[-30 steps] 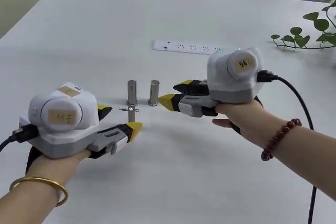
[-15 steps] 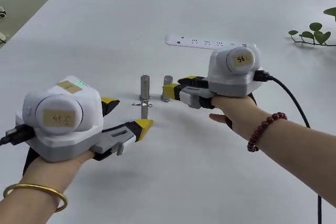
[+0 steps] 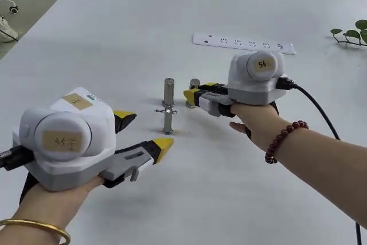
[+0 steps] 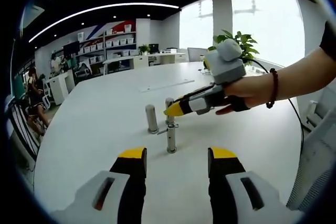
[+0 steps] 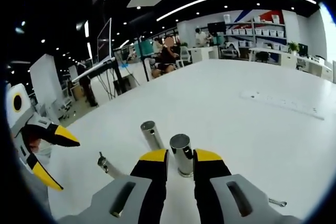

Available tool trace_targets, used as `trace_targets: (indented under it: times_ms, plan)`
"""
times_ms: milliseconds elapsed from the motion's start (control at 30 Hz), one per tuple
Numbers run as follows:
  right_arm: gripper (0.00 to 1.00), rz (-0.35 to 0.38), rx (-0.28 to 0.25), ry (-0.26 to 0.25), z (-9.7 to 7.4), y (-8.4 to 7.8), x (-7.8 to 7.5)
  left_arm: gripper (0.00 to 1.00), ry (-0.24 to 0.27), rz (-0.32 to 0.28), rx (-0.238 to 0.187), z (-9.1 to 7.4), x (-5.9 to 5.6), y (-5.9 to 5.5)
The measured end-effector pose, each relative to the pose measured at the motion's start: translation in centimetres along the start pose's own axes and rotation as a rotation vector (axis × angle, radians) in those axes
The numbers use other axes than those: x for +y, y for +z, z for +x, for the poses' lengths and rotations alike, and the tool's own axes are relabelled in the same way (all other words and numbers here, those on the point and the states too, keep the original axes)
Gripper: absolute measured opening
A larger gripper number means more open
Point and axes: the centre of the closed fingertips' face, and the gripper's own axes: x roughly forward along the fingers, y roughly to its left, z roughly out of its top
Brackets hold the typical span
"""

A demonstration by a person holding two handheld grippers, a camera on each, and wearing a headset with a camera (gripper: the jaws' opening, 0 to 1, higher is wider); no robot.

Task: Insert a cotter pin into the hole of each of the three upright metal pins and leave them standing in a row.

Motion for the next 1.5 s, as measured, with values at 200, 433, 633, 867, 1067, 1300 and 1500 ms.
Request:
trace_targets:
  times_ms: [200,433,633,867,1067,1300,1500]
  plan:
    - [0.1,-0.013,0.003,0.002,0.4,0.0,-0.7,0.46,-0.009,-0.005,-0.006,-0.1,0.0,0.0]
    - [0.09,-0.07,0.01,0.015,0.4,0.1,-0.7,0.51,-0.028,0.0,-0.008,-0.1,-0.4,0.0]
    - [0.08,-0.088,0.019,0.025,0.2,0.1,-0.7,0.58,-0.041,0.001,-0.017,-0.1,-0.6,0.2]
    - [0.07,-0.118,0.029,0.029,-0.8,-0.4,-0.3,0.66,-0.053,0.005,-0.016,-0.5,-1.0,0.7]
    - [0.07,-0.157,0.03,0.044,-1.8,-0.5,-0.4,0.73,-0.07,0.014,-0.017,-1.0,-1.7,0.8]
    - [0.07,-0.199,0.036,0.06,-2.8,-1.0,0.1,0.82,-0.079,0.018,-0.009,-1.3,-2.1,0.6]
    - [0.07,-0.212,0.048,0.07,-4.2,-1.8,0.9,0.87,-0.086,0.006,-0.018,-1.5,-2.4,0.7]
